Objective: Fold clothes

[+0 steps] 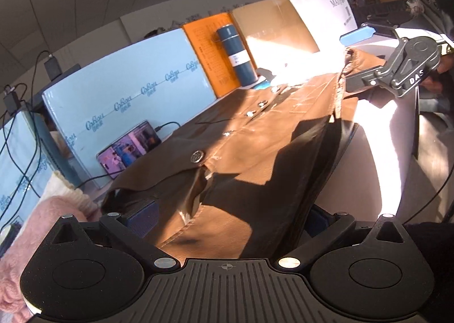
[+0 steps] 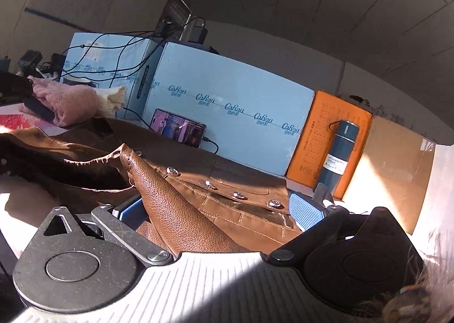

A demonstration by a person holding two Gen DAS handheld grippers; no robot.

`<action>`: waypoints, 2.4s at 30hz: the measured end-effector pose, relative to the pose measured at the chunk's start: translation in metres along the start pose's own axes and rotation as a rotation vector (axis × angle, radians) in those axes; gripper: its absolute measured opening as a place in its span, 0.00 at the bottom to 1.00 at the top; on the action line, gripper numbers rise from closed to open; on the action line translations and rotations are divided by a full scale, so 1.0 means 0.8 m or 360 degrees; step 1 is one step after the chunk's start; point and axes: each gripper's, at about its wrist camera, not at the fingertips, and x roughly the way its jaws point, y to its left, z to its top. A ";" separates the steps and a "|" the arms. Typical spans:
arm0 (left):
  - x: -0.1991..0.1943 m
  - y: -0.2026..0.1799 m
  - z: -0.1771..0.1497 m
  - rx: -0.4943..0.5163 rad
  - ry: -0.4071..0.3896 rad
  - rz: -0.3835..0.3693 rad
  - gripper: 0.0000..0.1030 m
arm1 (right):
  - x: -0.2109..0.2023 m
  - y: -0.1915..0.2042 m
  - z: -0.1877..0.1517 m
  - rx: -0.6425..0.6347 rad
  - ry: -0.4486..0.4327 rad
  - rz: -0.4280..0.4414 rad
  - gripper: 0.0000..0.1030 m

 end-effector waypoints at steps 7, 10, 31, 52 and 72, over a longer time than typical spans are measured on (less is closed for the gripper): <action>-0.015 0.030 -0.022 -0.0014 0.0076 0.0223 1.00 | 0.000 0.001 -0.023 -0.0149 0.0189 -0.0076 1.00; -0.014 0.019 -0.024 0.0098 0.0020 0.0245 1.00 | 0.000 -0.006 -0.024 -0.0109 0.0152 -0.0111 1.00; -0.047 0.016 -0.031 0.0138 -0.0069 -0.0145 0.16 | -0.052 -0.004 -0.017 -0.0250 0.0131 -0.0025 0.09; -0.004 0.098 -0.014 -0.0776 -0.0486 -0.0120 0.30 | 0.040 -0.058 0.051 -0.0031 -0.0365 -0.0293 0.09; 0.138 0.184 -0.020 -0.1586 -0.0032 -0.0076 0.29 | 0.272 -0.079 0.096 -0.0031 0.0187 -0.0182 0.31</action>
